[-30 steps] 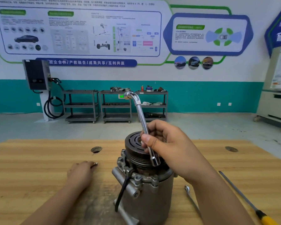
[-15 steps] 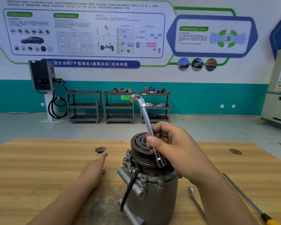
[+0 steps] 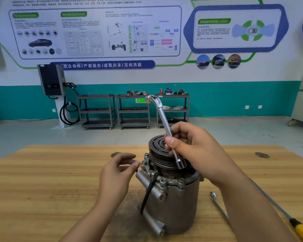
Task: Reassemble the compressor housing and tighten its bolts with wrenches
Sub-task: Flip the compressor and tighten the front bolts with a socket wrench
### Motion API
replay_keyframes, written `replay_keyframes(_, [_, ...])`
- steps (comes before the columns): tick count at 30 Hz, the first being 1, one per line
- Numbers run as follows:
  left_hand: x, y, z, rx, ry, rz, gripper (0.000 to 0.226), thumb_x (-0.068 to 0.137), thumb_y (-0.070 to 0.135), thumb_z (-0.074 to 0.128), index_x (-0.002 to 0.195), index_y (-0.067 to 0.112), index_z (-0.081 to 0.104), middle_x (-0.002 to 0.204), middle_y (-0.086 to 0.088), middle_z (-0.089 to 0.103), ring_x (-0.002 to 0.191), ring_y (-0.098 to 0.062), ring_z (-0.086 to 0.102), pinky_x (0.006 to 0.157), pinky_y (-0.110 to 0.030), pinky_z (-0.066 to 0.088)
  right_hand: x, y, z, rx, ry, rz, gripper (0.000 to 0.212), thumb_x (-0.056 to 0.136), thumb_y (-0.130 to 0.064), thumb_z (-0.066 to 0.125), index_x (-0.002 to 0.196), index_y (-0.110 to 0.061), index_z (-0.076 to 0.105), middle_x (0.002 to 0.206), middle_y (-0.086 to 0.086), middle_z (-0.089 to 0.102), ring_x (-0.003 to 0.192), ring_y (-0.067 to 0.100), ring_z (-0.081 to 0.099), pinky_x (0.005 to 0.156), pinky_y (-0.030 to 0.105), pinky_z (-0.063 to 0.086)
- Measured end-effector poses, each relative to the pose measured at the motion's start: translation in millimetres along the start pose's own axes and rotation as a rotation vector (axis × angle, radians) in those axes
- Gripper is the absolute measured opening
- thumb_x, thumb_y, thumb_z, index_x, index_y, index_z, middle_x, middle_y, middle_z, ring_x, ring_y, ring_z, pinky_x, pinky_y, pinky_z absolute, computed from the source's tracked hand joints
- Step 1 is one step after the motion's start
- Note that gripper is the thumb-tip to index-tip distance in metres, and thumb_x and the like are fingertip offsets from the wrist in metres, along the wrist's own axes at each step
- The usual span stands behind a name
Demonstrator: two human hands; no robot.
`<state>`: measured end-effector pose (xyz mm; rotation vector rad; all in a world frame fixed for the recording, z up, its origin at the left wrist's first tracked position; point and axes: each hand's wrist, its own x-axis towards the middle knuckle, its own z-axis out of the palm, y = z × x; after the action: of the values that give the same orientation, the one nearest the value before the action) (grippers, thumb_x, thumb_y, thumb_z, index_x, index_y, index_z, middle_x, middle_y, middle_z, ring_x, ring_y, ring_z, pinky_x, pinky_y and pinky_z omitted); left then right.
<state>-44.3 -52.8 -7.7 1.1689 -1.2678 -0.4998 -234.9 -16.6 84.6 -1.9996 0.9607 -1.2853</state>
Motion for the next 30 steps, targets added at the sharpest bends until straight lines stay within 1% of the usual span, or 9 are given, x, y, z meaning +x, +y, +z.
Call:
replay_keyframes(3, [-27.7, 36.8, -4.1, -0.352, 0.053, 0.092, 0.016, 0.069, 0.022, 0.074, 0.083, 0.025, 0.07, 0.085, 0.005, 0.073, 0.077, -0.007, 0.069, 0.064, -0.011, 0.05, 0.1, -0.5, 1.9, -0.008, 0.013, -0.008, 0.003, 0.088, -0.021, 0.06, 0.085, -0.022, 0.059, 0.082, 0.007, 0.066, 0.076, 0.016, 0.065, 0.074, 0.033, 0.055])
replay_keyframes(7, [-47.5, 63.4, 1.6, -0.46, -0.066, 0.164, 0.017, 0.063, 0.016, 0.072, 0.08, 0.019, 0.07, 0.082, -0.002, 0.074, 0.079, -0.01, 0.07, 0.067, -0.012, 0.051, -0.5, -0.1, 3.2, -0.012, 0.013, -0.017, 0.0, 0.088, -0.02, 0.06, 0.088, -0.02, 0.06, 0.081, 0.007, 0.065, 0.077, 0.018, 0.065, 0.076, 0.038, 0.055])
replay_keyframes(9, [-47.2, 66.3, 5.9, -0.414, -0.094, 0.155, 0.015, 0.069, 0.007, 0.072, 0.079, 0.018, 0.071, 0.08, -0.001, 0.074, 0.078, -0.01, 0.07, 0.068, -0.012, 0.051, -0.9, 0.4, 2.5, -0.003, 0.015, -0.017, 0.001, 0.088, -0.019, 0.06, 0.088, -0.019, 0.061, 0.081, 0.007, 0.065, 0.077, 0.019, 0.065, 0.077, 0.04, 0.055])
replay_keyframes(11, [-48.0, 64.5, 9.0, -0.336, -0.097, 0.146, 0.028, 0.074, 0.001, 0.071, 0.082, 0.027, 0.071, 0.079, 0.004, 0.074, 0.077, -0.007, 0.069, 0.066, -0.012, 0.05, -0.9, 1.2, 1.7, 0.007, 0.017, -0.012, 0.002, 0.088, -0.019, 0.061, 0.087, -0.021, 0.061, 0.078, 0.003, 0.066, 0.075, 0.016, 0.065, 0.075, 0.038, 0.056])
replay_keyframes(15, [-54.7, 54.9, 12.5, -0.113, -0.061, 0.216, 0.036, 0.076, 0.008, 0.073, 0.083, 0.042, 0.071, 0.078, 0.014, 0.072, 0.07, -0.004, 0.064, 0.064, -0.017, 0.051, 0.3, 2.3, 0.1, 0.022, 0.018, -0.008, 0.005, 0.088, -0.019, 0.06, 0.086, -0.023, 0.061, 0.077, -0.001, 0.067, 0.072, 0.01, 0.065, 0.07, 0.025, 0.054])
replay_keyframes(18, [-58.0, 50.2, 14.3, -0.011, -0.01, 0.289, 0.036, 0.075, 0.014, 0.074, 0.086, 0.048, 0.07, 0.077, 0.018, 0.067, 0.065, -0.001, 0.059, 0.058, -0.013, 0.045, 0.3, 2.5, -0.7, 0.012, 0.016, -0.009, 0.003, 0.088, -0.02, 0.06, 0.087, -0.022, 0.061, 0.078, 0.0, 0.067, 0.073, 0.008, 0.065, 0.068, 0.021, 0.053])
replay_keyframes(21, [-58.3, 50.3, 13.4, 0.014, 0.016, 0.383, 0.026, 0.076, 0.02, 0.072, 0.087, 0.044, 0.071, 0.085, 0.021, 0.065, 0.074, 0.001, 0.059, 0.064, -0.008, 0.043, -0.4, 2.1, -0.1, 0.006, 0.02, -0.018, 0.002, 0.088, -0.021, 0.06, 0.088, -0.022, 0.061, 0.079, 0.001, 0.067, 0.073, 0.009, 0.065, 0.068, 0.02, 0.053])
replay_keyframes(24, [-57.1, 48.4, 13.6, 0.057, 0.022, 0.472, 0.025, 0.076, 0.02, 0.068, 0.088, 0.042, 0.07, 0.093, 0.022, 0.067, 0.086, 0.0, 0.06, 0.073, -0.011, 0.043, -1.0, 2.2, 0.2, -0.005, 0.022, -0.021, 0.002, 0.088, -0.021, 0.06, 0.089, -0.022, 0.061, 0.082, 0.004, 0.067, 0.075, 0.012, 0.065, 0.073, 0.027, 0.055])
replay_keyframes(30, [-55.9, 42.9, 14.4, 0.119, 0.075, 0.624, 0.014, 0.081, 0.026, 0.063, 0.091, 0.026, 0.072, 0.09, 0.02, 0.067, 0.091, -0.002, 0.059, 0.079, -0.016, 0.046, -1.4, 2.4, 0.8, 0.009, 0.027, -0.015, 0.004, 0.088, -0.019, 0.06, 0.088, -0.023, 0.061, 0.08, 0.003, 0.067, 0.075, 0.011, 0.065, 0.074, 0.028, 0.056])
